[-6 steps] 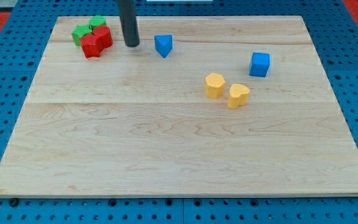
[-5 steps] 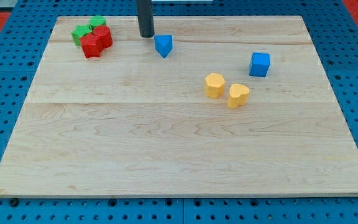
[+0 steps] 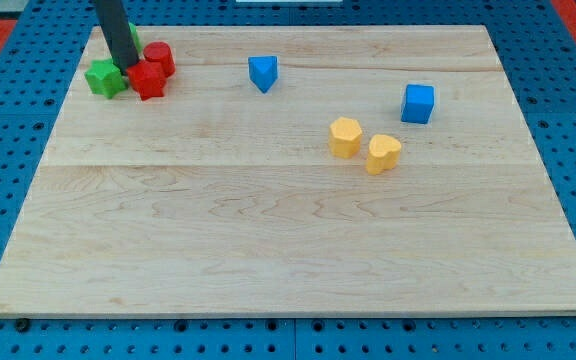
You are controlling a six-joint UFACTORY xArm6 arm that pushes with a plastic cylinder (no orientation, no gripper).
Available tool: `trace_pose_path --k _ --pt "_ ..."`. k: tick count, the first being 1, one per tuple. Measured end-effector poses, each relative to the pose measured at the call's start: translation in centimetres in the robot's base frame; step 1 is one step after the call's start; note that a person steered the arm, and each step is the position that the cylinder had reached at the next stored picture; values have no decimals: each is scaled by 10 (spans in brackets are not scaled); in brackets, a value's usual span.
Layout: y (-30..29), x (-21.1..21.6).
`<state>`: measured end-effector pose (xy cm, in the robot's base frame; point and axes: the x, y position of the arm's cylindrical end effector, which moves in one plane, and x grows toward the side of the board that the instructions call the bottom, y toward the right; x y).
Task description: Move the red star towards the center of the board
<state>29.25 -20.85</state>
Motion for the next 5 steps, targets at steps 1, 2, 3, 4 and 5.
trace_pose_path --k 1,2,3,4,5 --pt "11 24" --pt "40 24" --pt "80 37" --pt "131 61" --pt "183 84"
